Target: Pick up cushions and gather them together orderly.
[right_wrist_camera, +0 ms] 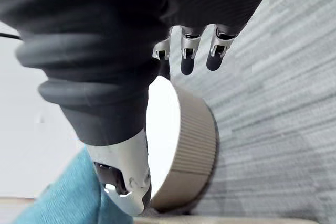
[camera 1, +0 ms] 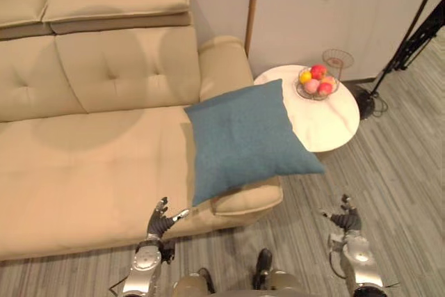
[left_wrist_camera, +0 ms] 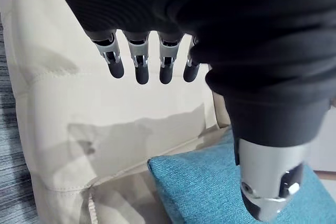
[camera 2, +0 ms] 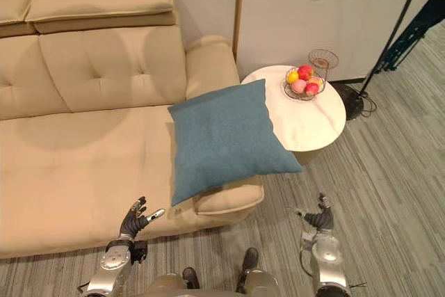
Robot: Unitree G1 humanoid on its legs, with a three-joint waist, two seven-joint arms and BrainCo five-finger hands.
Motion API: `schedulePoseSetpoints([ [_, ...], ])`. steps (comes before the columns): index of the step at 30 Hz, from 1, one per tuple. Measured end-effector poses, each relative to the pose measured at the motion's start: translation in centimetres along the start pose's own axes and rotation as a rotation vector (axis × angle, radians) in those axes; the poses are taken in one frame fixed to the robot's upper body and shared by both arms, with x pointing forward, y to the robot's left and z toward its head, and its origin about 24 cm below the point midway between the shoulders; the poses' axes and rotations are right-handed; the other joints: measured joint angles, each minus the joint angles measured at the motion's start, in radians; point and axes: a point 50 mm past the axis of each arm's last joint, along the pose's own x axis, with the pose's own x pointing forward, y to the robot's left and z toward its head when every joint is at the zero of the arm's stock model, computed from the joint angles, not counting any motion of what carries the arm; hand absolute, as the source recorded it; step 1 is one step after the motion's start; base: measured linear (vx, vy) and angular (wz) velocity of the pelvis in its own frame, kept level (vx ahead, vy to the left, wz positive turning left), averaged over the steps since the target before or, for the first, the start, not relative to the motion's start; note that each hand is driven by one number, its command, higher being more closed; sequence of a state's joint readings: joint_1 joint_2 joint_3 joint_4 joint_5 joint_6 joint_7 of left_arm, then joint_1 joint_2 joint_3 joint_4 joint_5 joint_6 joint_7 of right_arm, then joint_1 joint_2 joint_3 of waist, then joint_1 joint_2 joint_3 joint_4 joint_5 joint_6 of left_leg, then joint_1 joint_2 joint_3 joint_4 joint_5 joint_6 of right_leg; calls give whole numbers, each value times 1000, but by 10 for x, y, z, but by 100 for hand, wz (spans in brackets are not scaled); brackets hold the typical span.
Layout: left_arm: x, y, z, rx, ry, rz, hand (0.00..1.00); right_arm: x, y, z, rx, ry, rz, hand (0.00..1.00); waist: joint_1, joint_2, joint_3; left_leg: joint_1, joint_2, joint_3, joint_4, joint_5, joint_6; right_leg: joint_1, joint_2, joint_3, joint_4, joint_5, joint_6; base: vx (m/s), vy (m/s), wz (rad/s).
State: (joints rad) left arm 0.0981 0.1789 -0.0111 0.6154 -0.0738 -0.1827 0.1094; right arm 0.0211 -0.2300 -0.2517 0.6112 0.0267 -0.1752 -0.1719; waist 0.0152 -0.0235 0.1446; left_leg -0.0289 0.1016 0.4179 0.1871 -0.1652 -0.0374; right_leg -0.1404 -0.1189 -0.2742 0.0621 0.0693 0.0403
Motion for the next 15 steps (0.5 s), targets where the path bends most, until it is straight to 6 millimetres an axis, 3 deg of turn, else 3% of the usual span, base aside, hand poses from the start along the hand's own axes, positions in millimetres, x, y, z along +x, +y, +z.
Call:
schedulePoseSetpoints([
  [5, 7, 16, 18, -31, -64, 56, 0, 24, -14, 49, -39, -159, -21, 0, -4, -13, -3, -45, -12, 26, -14, 1, 2, -43, 2, 33, -41, 35, 5, -124, -22, -20],
  [7, 13, 16, 27, -60, -89, 59, 0, 31, -5, 69, -55, -217, 12, 0, -3, -13, -3, -67, -15, 29, -13, 6, 6, -60, 2, 36, -55, 50, 3, -32, -20, -4],
  [10, 26, 12, 56, -104, -166, 48, 0, 40, 27, 110, -64, -331, 111, 0, -1, -22, 8, -117, -14, 29, 5, 19, 18, -104, 3, 40, -70, 82, -10, -1, -4, -1],
  [12, 45, 6, 100, -148, -274, 38, 0, 45, 60, 157, -64, -447, 197, 0, 1, -32, 41, -189, -8, 24, 49, 21, 21, -152, 1, 35, -79, 107, -25, -39, 1, 9],
  [15, 63, -2, 164, -189, -413, 24, 0, 45, 89, 219, -46, -582, 266, 0, 8, -37, 114, -251, 0, 11, 93, 21, 21, -187, 0, 35, -86, 135, -37, -86, 21, 10],
])
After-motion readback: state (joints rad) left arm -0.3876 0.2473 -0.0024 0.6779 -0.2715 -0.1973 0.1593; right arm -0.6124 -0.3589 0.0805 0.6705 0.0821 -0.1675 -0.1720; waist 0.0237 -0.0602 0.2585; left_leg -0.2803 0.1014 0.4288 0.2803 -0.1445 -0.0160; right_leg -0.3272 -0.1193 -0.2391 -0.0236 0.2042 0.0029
